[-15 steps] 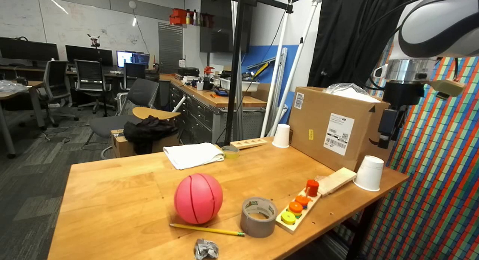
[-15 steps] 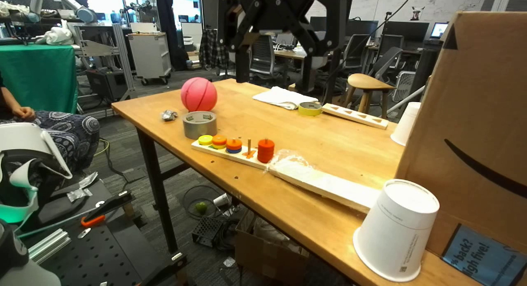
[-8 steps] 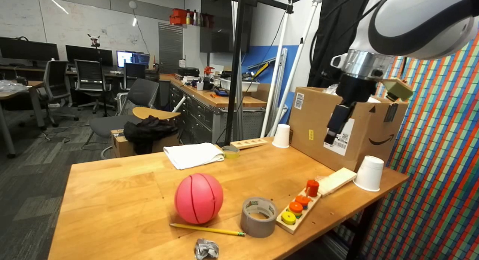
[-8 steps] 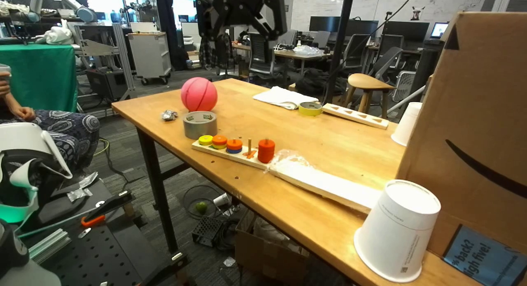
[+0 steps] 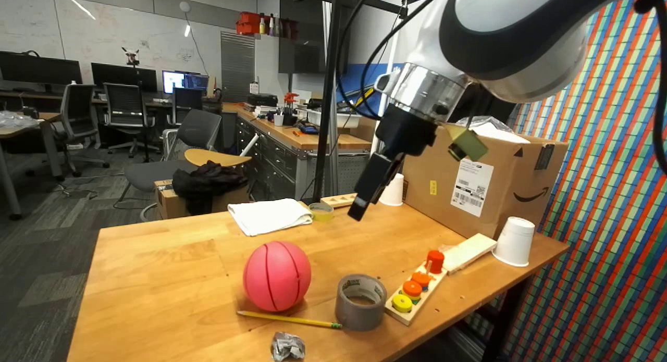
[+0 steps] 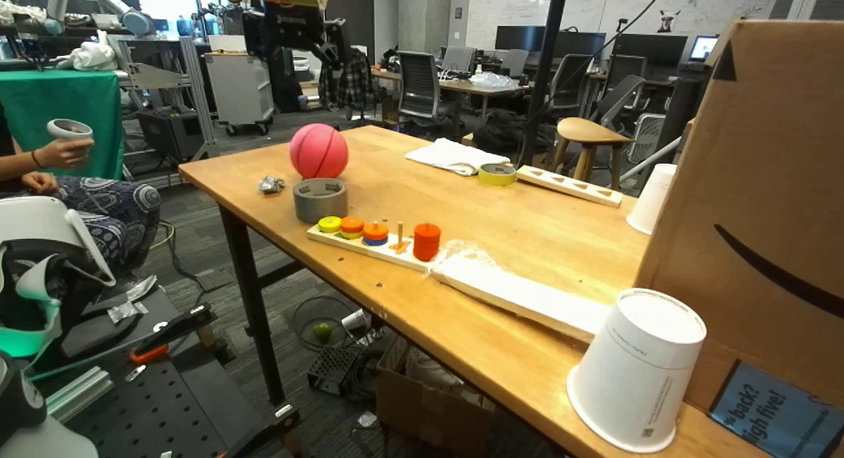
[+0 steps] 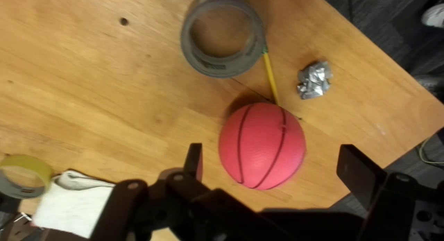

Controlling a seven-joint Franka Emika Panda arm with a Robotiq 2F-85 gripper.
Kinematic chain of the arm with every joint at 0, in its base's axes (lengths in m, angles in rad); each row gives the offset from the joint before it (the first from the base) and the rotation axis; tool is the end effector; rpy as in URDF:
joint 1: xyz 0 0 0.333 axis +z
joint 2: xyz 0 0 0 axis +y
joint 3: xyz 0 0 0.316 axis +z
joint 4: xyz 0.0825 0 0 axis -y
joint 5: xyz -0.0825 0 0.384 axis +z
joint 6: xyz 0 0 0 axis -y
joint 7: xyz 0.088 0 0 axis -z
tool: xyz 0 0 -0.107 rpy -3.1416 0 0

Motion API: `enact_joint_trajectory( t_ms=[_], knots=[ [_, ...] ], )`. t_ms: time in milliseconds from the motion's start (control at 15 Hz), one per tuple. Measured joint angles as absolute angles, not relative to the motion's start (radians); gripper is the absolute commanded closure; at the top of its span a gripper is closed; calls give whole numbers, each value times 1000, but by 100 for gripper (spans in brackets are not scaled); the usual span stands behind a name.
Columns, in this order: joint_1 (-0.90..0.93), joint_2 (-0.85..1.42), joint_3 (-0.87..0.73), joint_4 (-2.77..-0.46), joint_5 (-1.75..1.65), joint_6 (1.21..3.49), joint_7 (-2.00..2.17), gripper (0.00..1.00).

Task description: Hit the ball around and it was not very smooth

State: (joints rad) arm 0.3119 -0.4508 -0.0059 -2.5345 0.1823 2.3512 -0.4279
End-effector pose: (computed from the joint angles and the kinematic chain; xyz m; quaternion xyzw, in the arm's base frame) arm 0.4044 0.1304 0.4571 -0.9408 -0.3030 -0.1370 0.0657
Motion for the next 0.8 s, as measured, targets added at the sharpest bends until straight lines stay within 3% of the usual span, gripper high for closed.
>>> enact_joint_trajectory(
  t_ms=[800],
  knots=[
    [441, -127, 249, -2267, 327, 2352, -417, 0]
  ],
)
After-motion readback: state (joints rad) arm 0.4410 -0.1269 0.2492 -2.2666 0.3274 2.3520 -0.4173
